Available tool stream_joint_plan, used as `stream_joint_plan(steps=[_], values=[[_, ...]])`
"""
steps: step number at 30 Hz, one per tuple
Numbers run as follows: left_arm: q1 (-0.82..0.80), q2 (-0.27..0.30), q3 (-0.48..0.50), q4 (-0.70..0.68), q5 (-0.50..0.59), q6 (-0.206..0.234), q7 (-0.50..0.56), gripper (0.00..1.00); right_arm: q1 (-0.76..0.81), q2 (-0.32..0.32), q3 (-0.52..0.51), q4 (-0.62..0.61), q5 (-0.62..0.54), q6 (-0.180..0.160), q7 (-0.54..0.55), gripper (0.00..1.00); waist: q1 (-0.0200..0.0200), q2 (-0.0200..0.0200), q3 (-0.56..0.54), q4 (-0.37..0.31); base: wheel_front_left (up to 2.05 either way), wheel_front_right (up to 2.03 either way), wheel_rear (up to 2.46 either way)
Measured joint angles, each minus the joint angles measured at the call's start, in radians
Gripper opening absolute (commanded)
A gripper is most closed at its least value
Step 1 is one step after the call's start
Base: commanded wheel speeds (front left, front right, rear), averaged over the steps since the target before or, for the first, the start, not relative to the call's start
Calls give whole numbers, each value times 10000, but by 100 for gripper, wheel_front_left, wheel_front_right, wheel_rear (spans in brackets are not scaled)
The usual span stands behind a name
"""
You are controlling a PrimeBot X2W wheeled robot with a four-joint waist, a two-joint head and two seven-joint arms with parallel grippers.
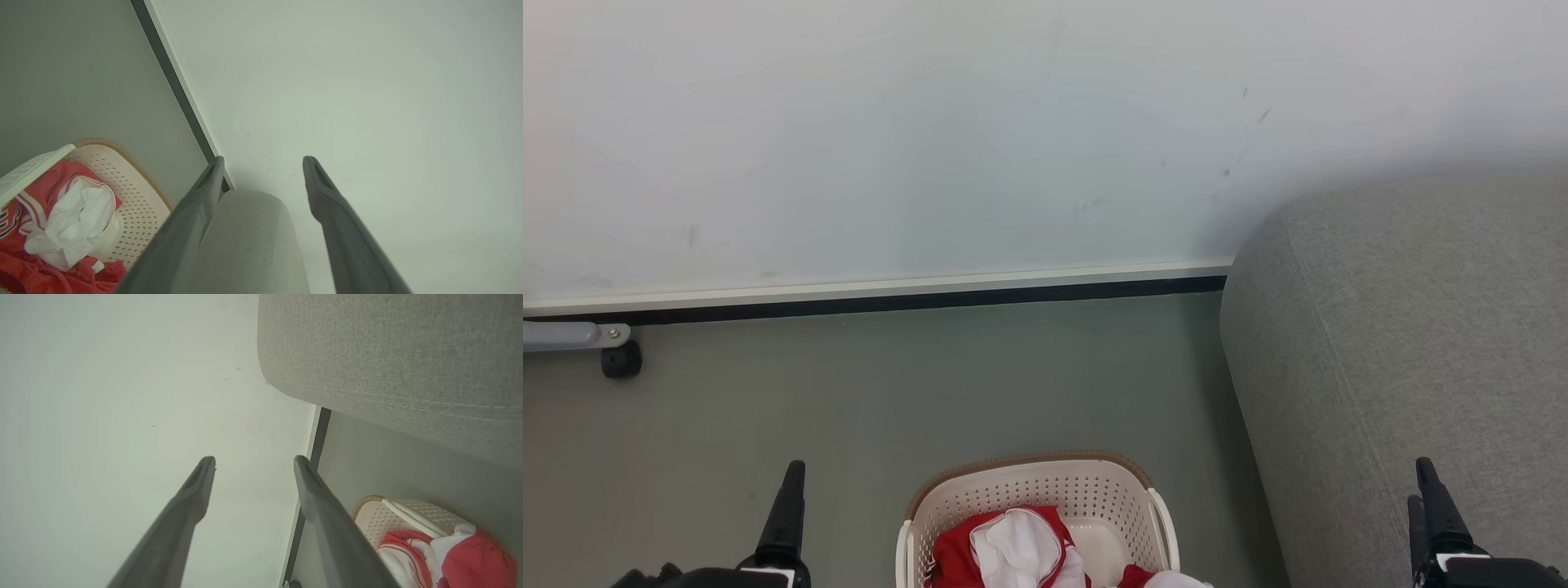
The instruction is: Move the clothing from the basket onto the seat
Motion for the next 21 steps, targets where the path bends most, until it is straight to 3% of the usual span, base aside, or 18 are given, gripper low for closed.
stream_joint_plan(steps=[6, 21], values=[[-45, 10, -167, -188, 853, 207, -176, 100, 12, -13, 192, -274, -892, -167, -174, 100, 0, 0, 11, -1, 0, 0, 0], [-210, 504, -1055, -454, 4142, 686, -706, 100, 117, -460, 1064, -736, -4056, -612, -729, 100, 0, 0, 61, -19, 0, 0, 0]])
